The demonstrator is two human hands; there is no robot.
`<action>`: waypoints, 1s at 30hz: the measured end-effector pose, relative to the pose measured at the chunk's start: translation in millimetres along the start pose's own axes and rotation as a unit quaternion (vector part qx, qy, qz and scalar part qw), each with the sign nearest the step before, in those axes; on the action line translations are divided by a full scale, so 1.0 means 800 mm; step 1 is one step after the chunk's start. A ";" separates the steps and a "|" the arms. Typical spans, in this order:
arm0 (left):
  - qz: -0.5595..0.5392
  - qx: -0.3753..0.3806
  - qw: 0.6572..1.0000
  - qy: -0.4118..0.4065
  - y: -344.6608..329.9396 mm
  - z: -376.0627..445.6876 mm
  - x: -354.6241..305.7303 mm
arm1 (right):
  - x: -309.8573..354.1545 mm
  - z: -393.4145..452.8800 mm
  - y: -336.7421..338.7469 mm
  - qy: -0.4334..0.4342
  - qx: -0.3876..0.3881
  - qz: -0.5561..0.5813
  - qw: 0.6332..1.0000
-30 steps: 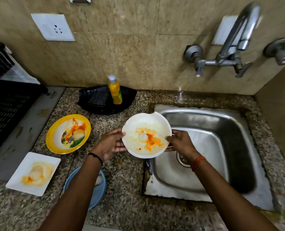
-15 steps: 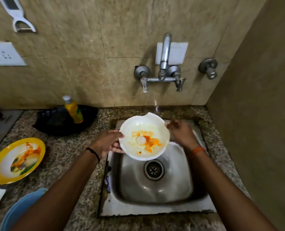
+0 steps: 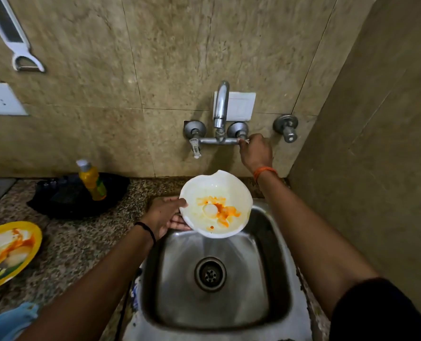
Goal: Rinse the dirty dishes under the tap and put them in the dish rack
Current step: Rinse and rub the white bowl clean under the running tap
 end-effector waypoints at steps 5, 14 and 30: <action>-0.004 -0.007 1.000 -0.001 -0.003 0.001 -0.004 | 0.003 -0.001 -0.003 0.028 -0.002 -0.050 0.998; -0.015 -0.019 1.000 -0.005 -0.004 0.004 -0.003 | -0.030 0.008 -0.006 -0.045 -0.029 0.056 0.997; -0.050 -0.032 0.998 0.007 0.006 0.020 0.039 | -0.047 -0.219 -0.098 0.303 0.232 -0.261 0.887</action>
Point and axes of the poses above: each hand's wrist, its own z-axis towards the middle knuckle, its own y-axis out of the back of the hand, x = y × z, the point moved 9 cm from there along z, towards the middle knuckle, and after that the axes turned 6 degrees about -x, right-handed, at the moved point
